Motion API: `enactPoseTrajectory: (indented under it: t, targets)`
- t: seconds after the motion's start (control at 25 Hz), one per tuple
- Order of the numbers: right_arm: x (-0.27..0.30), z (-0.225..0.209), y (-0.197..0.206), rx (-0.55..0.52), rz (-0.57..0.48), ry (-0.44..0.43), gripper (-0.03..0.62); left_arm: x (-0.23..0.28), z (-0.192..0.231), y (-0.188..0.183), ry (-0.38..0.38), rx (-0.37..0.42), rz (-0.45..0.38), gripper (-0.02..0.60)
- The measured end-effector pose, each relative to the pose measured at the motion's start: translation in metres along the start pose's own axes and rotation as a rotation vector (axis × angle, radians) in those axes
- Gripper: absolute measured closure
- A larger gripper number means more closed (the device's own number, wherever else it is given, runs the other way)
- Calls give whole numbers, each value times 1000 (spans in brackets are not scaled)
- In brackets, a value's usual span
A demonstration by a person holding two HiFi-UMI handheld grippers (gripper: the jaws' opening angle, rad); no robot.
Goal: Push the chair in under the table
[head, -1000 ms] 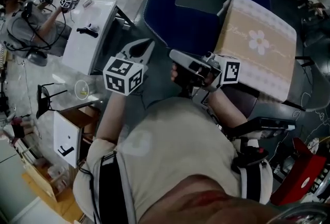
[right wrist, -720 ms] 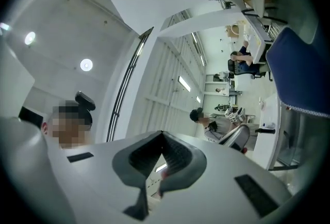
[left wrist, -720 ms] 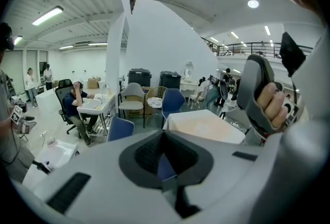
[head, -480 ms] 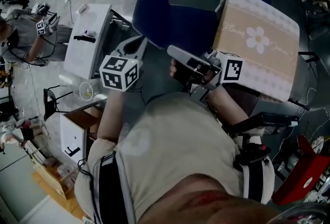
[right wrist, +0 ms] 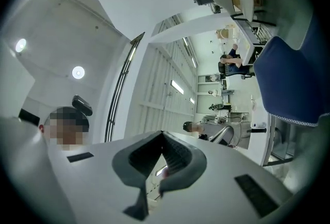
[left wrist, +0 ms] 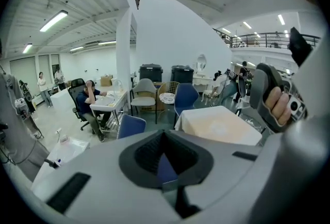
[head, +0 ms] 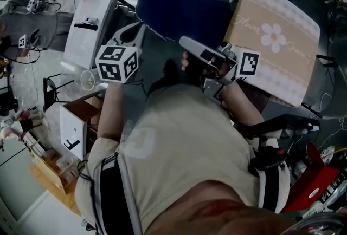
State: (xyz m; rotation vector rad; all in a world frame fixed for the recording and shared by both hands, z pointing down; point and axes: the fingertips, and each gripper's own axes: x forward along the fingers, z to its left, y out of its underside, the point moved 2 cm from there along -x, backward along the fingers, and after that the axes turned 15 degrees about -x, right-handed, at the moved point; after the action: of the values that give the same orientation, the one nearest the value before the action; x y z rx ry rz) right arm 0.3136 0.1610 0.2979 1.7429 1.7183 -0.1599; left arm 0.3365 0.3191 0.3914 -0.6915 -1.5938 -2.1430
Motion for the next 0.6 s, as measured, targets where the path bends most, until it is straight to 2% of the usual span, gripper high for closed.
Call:
enactPoseTrajectory:
  t: [0.32,0.6]
  targets:
    - [3,-10,-1,-25,6,76,583,15,37,-6,-41,-56,-10,575]
    - [16,-44,-13,-25,-48,181,583,48,82,-12,-23,-118,15,575]
